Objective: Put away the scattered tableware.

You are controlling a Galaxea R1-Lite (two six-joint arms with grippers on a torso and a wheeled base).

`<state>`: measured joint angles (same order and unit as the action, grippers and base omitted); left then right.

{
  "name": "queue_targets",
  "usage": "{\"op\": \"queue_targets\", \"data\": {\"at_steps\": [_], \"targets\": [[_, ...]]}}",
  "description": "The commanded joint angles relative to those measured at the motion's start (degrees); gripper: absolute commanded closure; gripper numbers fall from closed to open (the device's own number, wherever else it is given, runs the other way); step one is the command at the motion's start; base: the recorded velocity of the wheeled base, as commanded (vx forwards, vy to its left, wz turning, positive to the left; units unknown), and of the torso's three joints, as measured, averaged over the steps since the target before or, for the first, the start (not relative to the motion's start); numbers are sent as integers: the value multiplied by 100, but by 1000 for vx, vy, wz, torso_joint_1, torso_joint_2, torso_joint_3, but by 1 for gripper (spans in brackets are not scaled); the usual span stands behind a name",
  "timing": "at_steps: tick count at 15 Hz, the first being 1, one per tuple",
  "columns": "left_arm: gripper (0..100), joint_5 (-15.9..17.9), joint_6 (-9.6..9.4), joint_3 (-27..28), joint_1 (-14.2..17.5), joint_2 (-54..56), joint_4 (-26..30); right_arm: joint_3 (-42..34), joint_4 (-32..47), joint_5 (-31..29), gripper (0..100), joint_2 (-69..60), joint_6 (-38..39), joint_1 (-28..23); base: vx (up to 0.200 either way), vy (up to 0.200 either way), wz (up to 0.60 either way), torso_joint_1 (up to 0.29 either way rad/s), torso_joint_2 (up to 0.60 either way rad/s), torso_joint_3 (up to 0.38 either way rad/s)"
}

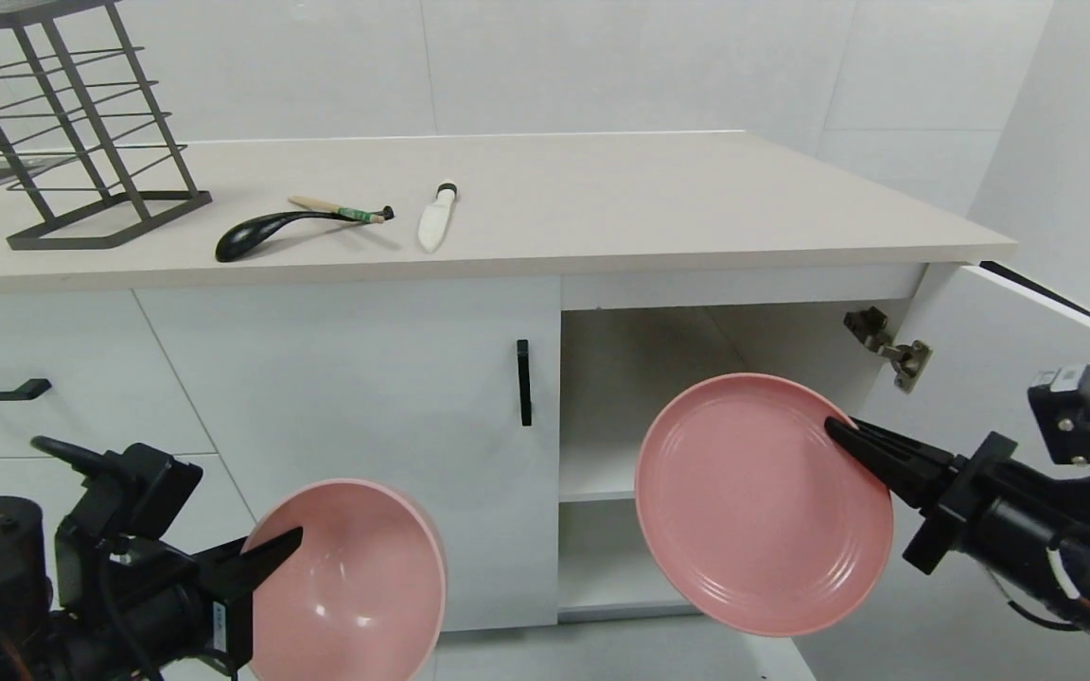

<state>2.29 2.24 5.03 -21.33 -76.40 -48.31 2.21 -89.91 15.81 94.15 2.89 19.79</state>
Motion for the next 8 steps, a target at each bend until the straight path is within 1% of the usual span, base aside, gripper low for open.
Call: {"op": "queue_targets", "data": {"at_steps": [1, 3, 4, 6, 8], "targets": [[100, -1, 4, -29, -11, -51, -152, -142, -9, 1, 100, 789, 1, -150, 0, 0, 0, 0, 0, 0], [100, -1, 4, -82, -11, -51, -214, -89, -9, 1, 100, 1484, 10, -388, 0, 0, 0, 0, 0, 0], [100, -1, 4, -82, -20, -95, -214, 69, -9, 1, 100, 1818, 10, -449, 0, 0, 0, 0, 0, 0], [100, -1, 4, -82, -38, -174, -214, 351, -9, 1, 100, 2222, 10, -476, 0, 0, 0, 0, 0, 0], [100, -9, 4, -90, -134, -341, -223, 773, -9, 1, 100, 2670, 1, -449, 0, 0, 0, 0, 0, 0]]}}
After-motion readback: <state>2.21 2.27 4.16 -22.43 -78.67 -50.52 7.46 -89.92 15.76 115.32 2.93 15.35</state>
